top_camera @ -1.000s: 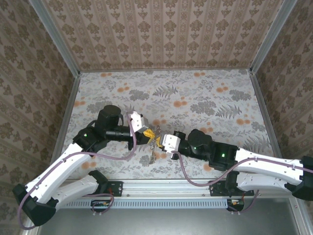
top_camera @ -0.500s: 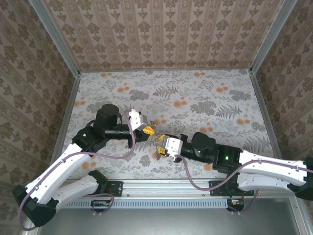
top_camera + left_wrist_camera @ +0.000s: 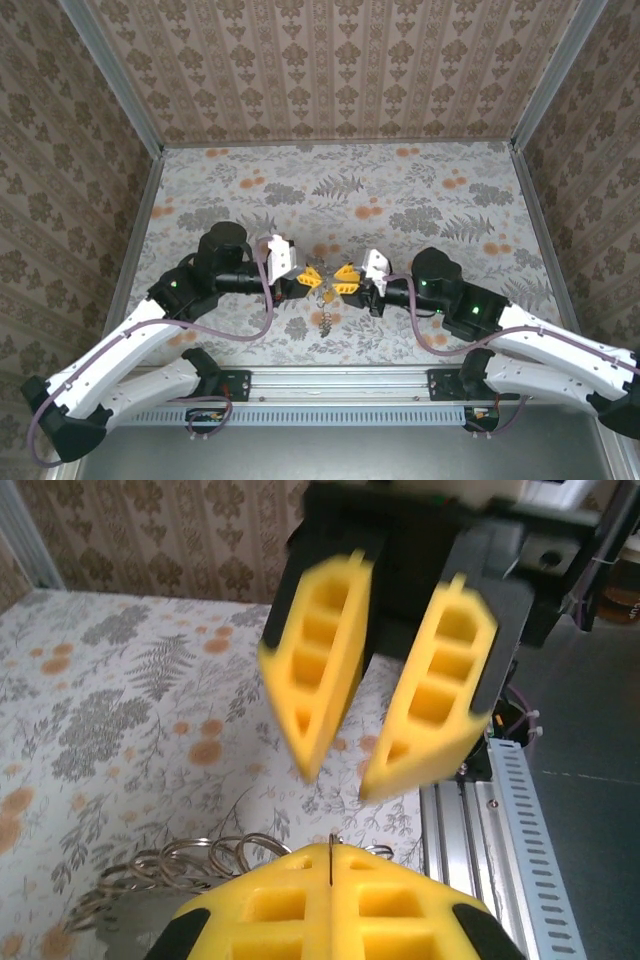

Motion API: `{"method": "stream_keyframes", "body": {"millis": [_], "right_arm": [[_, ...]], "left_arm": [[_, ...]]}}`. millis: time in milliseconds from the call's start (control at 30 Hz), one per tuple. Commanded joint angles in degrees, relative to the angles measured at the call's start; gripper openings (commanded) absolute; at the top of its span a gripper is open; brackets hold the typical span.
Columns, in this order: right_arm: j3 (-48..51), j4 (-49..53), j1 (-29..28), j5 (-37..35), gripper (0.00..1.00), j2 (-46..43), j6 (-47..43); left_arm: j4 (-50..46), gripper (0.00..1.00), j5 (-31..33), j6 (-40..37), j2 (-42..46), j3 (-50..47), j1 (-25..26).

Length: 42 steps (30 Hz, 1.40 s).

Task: Put the keys on the keyring

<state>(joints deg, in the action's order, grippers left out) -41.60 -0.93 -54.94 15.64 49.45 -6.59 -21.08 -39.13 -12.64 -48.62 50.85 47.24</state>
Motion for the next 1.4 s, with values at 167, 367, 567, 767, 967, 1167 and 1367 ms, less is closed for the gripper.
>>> {"method": "stream_keyframes", "body": {"millis": [167, 367, 567, 767, 967, 1167, 1367], "right_arm": [[-0.4, -1.5, 0.2, 9.6, 0.24, -1.7, 2.8], [-0.2, -1.0, 0.3, 6.2, 0.20, -2.1, 2.5], [1.1, -1.5, 0.2, 0.4, 0.18, -4.5, 2.4], [0.6, -2.1, 0.3, 1.0, 0.18, -3.1, 2.4], [0.7, -2.8, 0.2, 2.0, 0.18, -1.6, 2.5], [0.3, -3.3, 0.2, 1.9, 0.18, -0.5, 2.5], [0.3, -4.0, 0.3, 3.1, 0.20, 0.3, 2.5]], "left_arm": [[6.6, 0.00, 2.0, -0.7, 1.4, -1.0, 1.8], [7.0, 0.00, 1.5, -0.6, 1.4, -1.0, 2.2], [7.3, 0.00, 0.8, -0.6, 2.0, -1.4, 2.2], [7.5, 0.00, 0.6, -0.6, 2.2, -1.6, 2.2], [7.2, 0.00, 0.9, -0.5, 2.8, -1.7, 2.2], [7.3, 0.00, 0.3, -0.6, 2.9, -2.0, 2.2], [7.3, 0.00, 0.0, -0.6, 3.0, -1.9, 2.2]]}}
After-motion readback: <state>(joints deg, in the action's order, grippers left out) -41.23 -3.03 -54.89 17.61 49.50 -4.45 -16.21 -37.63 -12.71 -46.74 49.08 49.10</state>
